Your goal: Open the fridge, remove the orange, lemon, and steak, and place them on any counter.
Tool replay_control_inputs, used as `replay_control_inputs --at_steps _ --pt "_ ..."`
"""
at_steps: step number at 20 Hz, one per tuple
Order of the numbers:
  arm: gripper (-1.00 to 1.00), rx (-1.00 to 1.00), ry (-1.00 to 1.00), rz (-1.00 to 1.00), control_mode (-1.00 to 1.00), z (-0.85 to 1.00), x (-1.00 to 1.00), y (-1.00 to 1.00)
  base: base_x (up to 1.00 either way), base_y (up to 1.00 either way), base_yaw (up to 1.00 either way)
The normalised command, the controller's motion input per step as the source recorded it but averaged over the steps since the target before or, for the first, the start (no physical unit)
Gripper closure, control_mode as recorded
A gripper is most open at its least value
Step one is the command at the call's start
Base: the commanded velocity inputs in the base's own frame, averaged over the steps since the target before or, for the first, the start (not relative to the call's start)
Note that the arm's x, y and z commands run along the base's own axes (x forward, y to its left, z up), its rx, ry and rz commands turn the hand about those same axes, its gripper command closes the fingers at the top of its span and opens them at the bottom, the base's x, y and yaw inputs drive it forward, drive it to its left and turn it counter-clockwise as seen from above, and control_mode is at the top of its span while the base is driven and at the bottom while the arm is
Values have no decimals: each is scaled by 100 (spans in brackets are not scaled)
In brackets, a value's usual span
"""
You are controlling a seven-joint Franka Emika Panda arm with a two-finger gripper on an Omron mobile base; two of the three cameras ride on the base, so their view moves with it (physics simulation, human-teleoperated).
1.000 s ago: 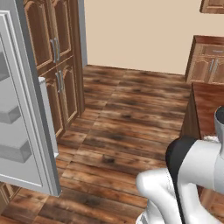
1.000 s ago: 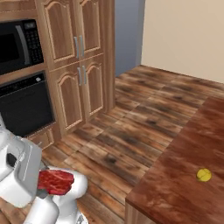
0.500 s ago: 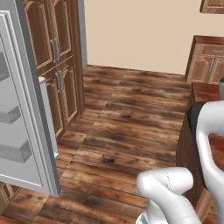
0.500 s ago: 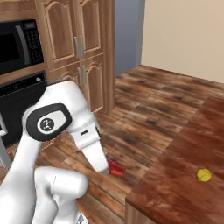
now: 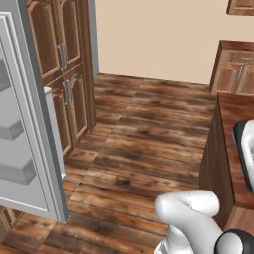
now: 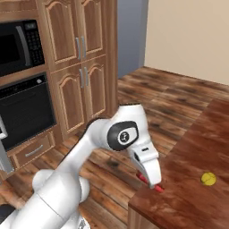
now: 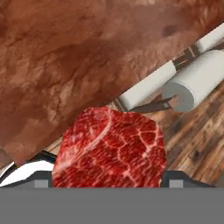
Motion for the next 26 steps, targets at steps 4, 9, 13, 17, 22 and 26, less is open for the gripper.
replay_control_inputs --at_steps 4,9,13,17,22,26 --pt "100 10 -13 0 -100 -64 50 -66 0 0 0" --pt "100 5 -35 0 -100 -39 55 -34 0 0 0" --pt "100 1 -19 0 -100 -48 81 -18 0 0 0" --pt "100 0 -7 0 -100 -53 99 -10 0 0 0" --pt "100 -2 -1 0 -100 -48 74 -26 0 0 0" --pt "100 0 5 -2 -100 -36 36 -53 0 0 0"
